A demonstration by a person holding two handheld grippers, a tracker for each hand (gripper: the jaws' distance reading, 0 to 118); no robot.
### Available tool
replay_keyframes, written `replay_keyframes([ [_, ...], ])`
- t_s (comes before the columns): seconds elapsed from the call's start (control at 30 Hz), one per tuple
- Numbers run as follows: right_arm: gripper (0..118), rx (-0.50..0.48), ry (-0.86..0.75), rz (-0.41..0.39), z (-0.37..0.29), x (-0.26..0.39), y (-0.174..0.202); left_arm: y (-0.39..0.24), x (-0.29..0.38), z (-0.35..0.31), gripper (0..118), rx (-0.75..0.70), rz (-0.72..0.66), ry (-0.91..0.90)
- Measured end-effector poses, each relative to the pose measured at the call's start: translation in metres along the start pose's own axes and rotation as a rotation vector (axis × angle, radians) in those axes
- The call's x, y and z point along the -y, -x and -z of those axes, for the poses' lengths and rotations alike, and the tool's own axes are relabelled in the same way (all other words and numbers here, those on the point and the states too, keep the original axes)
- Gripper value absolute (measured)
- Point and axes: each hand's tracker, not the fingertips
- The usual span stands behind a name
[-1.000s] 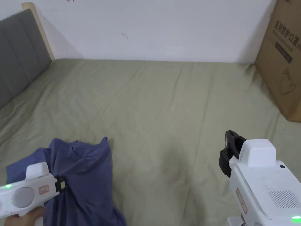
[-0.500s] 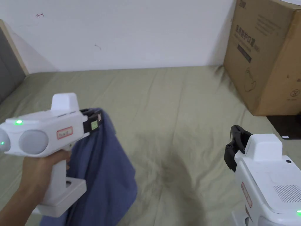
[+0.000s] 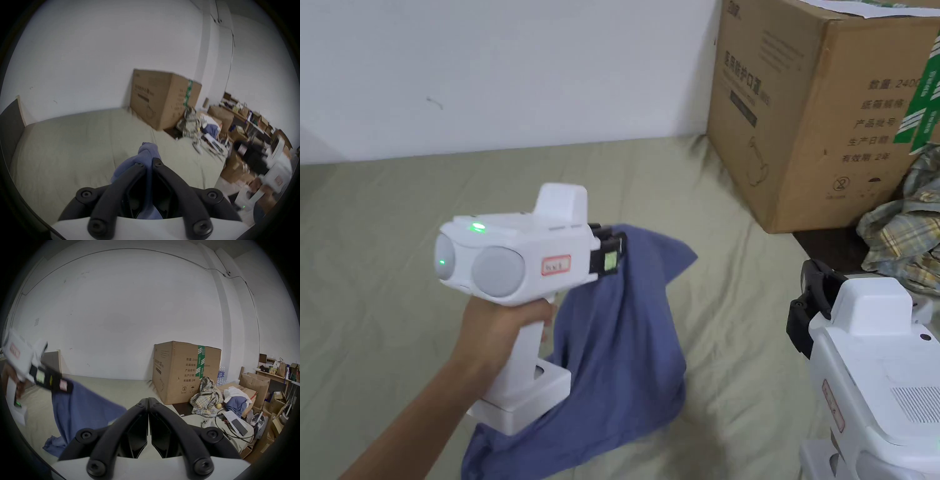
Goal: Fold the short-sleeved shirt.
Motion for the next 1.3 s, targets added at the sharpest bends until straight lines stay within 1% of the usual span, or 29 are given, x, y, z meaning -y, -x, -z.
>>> replay_keyframes([
  [0.07,0,0.008,0.009,0.001,0.0,0.003,-0.002,-0.003,0.024,0.025,1,0.012,0.024,0.087],
  [0.2,0,0.011,0.031,0.005,0.002,0.01,0.0,0.001,0.083,0.07,1,0.047,0.023,0.219],
  [0.37,0,-0.001,0.058,0.018,0.008,0.019,0.008,0.011,0.146,0.118,1,-0.031,0.043,0.393],
  [0.5,0,-0.017,0.069,0.024,0.009,0.022,0.015,0.016,0.173,0.14,2,-0.072,0.049,0.491],
  [0.6,0,-0.028,0.071,0.016,0.009,0.021,0.018,0.014,0.172,0.141,2,-0.092,0.037,0.476],
  [0.63,0,-0.031,0.07,0.013,0.008,0.021,0.018,0.012,0.168,0.138,6,-0.096,0.027,0.46],
  [0.7,0,-0.032,0.065,0.009,0.007,0.019,0.019,0.011,0.157,0.127,24,-0.108,0.002,0.409],
  [0.77,0,-0.034,0.058,0.008,0.006,0.015,0.019,0.006,0.141,0.105,75,-0.088,-0.05,0.326],
  [0.8,0,-0.034,0.055,0.008,0.006,0.014,0.019,0.006,0.134,0.096,97,-0.087,-0.074,0.284],
  [0.83,0,-0.034,0.051,0.009,0.005,0.011,0.019,0.006,0.124,0.083,117,-0.09,-0.092,0.224],
  [0.97,0,-0.034,0.03,0.015,0.002,0.002,0.02,0.003,0.084,0.023,118,-0.136,-0.126,-0.033],
  [1.07,0,-0.029,0.015,0.016,0.0,-0.005,0.022,0.005,0.067,-0.019,118,-0.216,-0.124,-0.211],
  [1.3,0,-0.034,-0.03,0.021,-0.002,-0.019,0.026,0.02,0.063,-0.082,118,-0.479,-0.005,-0.438],
])
